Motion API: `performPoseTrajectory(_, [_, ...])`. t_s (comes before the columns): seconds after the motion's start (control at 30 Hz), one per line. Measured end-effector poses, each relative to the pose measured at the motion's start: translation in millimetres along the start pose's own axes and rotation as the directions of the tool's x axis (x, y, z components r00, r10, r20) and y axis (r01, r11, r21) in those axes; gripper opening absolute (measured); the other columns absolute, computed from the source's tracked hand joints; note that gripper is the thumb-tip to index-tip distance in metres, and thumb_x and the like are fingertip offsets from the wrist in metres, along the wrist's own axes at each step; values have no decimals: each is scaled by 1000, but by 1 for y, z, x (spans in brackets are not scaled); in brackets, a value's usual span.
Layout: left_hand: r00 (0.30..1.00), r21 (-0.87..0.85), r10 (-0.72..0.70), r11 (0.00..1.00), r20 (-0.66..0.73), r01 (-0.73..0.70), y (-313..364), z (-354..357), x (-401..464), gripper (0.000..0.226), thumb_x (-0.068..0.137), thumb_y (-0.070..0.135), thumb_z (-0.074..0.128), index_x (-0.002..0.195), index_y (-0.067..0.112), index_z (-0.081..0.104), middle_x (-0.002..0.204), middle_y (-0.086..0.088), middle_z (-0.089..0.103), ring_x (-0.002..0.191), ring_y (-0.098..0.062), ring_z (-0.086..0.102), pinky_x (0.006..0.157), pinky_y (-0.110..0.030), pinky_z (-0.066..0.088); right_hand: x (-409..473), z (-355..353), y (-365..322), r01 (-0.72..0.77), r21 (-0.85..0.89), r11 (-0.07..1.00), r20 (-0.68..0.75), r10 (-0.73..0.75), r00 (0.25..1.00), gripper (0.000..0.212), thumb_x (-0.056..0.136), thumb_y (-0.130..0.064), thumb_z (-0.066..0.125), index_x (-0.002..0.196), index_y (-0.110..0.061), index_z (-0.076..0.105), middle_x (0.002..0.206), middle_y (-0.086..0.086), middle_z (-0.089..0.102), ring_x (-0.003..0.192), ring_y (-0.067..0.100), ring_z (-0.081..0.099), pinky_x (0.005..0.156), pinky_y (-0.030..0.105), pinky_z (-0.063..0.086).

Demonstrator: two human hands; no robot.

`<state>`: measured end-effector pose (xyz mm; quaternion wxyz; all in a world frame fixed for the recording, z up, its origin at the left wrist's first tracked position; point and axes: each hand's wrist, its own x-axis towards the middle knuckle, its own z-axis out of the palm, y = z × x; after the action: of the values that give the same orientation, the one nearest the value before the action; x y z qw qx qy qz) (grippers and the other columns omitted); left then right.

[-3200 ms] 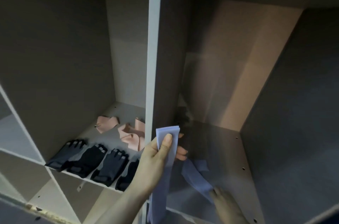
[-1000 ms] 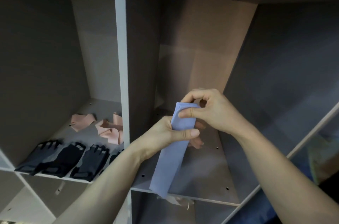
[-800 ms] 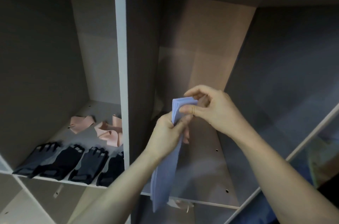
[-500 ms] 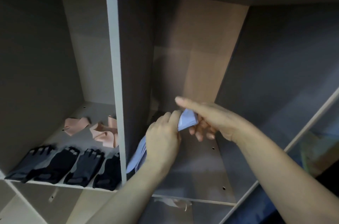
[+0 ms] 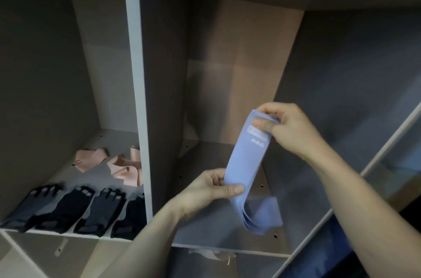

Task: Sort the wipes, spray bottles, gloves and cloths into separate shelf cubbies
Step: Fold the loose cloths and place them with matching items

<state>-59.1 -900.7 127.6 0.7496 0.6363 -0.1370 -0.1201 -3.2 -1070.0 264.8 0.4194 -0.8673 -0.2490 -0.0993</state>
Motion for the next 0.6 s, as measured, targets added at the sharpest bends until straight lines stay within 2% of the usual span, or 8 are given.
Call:
performPoseTrajectory(0.07, [994,-34,-73,997,80,76,-9,-3,-2,30,77,12,73,106,5,68,99,-10,72,86,-21,68,82,-31,55,1,-12,6,-38,46,998,-63,41,997,15,82,-1,63,71,-11,66,72,19,66,64,13,56,61,30,45])
performPoseTrajectory(0.17, [970,-34,-212,976,117,217,-16,-18,-8,33,73,18,76,102,5,70,92,-14,70,71,-21,67,71,-29,57,-5,-30,28,-155,196,968,-172,190,967,25,86,2,59,70,-17,64,52,-7,62,46,1,55,44,19,49])
performPoseTrajectory(0.27, [953,87,-297,953,64,292,-20,-45,-11,38,68,30,77,99,8,73,96,-17,71,78,-22,68,70,-28,56,-27,-35,67,-262,362,895,-270,370,889,20,88,0,56,77,-14,64,52,-9,65,46,0,59,43,18,52])
performPoseTrajectory(0.33, [929,151,-367,917,-38,369,-25,-59,-10,48,65,35,80,101,5,72,95,-23,70,79,-26,67,64,-29,57,-47,-21,102,-359,480,800,-240,514,823,10,90,-1,56,91,-6,65,66,1,67,56,11,64,44,20,54])
performPoseTrajectory(0.4, [888,145,-392,890,-241,432,-37,-65,-4,48,69,30,82,103,-1,68,87,-24,66,66,-23,66,52,-28,56,-66,5,139,-449,584,677,-192,652,734,16,90,-2,57,104,0,63,77,8,63,69,22,62,44,21,55])
performPoseTrajectory(0.47, [810,14,-404,892,-426,452,-58,-68,1,41,78,18,77,108,-4,62,88,-19,63,65,-23,64,46,-28,56,-85,34,171,-518,641,566,-129,745,654,21,90,-1,57,110,3,61,81,9,61,72,22,59,46,23,56])
performPoseTrajectory(0.53, [750,-131,-436,892,-497,432,-81,-69,4,34,83,13,70,112,-1,59,97,-18,62,77,-29,63,47,-33,58,-102,61,195,-577,668,470,-32,793,609,23,91,-2,56,113,5,59,84,10,62,75,22,59,50,23,57])
performPoseTrajectory(0.6, [714,-185,-461,882,-527,432,-102,-70,6,20,88,10,65,107,5,61,98,-13,60,82,-32,61,45,-37,58,-117,85,216,-608,699,377,34,831,555,25,92,-4,55,116,4,58,94,12,64,83,27,61,59,28,59])
